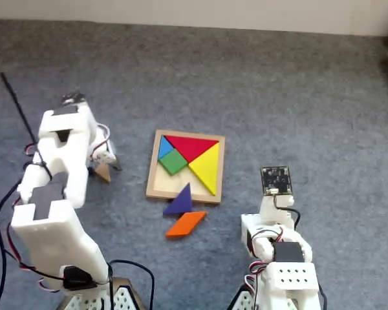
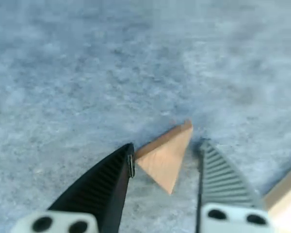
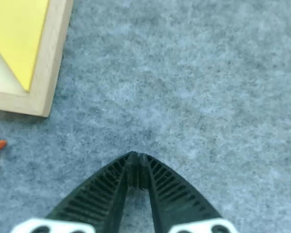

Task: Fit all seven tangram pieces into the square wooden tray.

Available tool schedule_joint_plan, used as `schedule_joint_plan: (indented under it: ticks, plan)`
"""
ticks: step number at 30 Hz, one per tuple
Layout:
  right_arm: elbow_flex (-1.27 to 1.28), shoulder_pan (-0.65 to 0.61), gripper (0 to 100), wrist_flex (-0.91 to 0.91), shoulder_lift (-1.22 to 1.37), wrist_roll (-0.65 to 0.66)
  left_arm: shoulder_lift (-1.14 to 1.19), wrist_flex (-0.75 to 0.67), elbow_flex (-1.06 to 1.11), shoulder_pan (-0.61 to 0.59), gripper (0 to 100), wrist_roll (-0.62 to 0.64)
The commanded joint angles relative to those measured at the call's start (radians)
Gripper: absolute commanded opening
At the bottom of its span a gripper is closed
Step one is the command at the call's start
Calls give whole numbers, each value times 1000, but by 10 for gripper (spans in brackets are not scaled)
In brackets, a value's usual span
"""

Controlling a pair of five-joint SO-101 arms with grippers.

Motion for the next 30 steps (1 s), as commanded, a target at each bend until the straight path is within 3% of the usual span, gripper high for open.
schedule_joint_plan:
  ticks: [1,10,20,30]
  plan:
    - [31,12,30,-21,-12,-2,-22,-21,-2,1,174,-9]
    - [31,12,30,-21,-12,-2,-31,-14,-10,2,105,-9]
    - [31,12,30,-21,-12,-2,-36,-9,-47,84,5,-9]
    - [31,12,30,-21,-12,-2,-35,288,-317,216,6,-9]
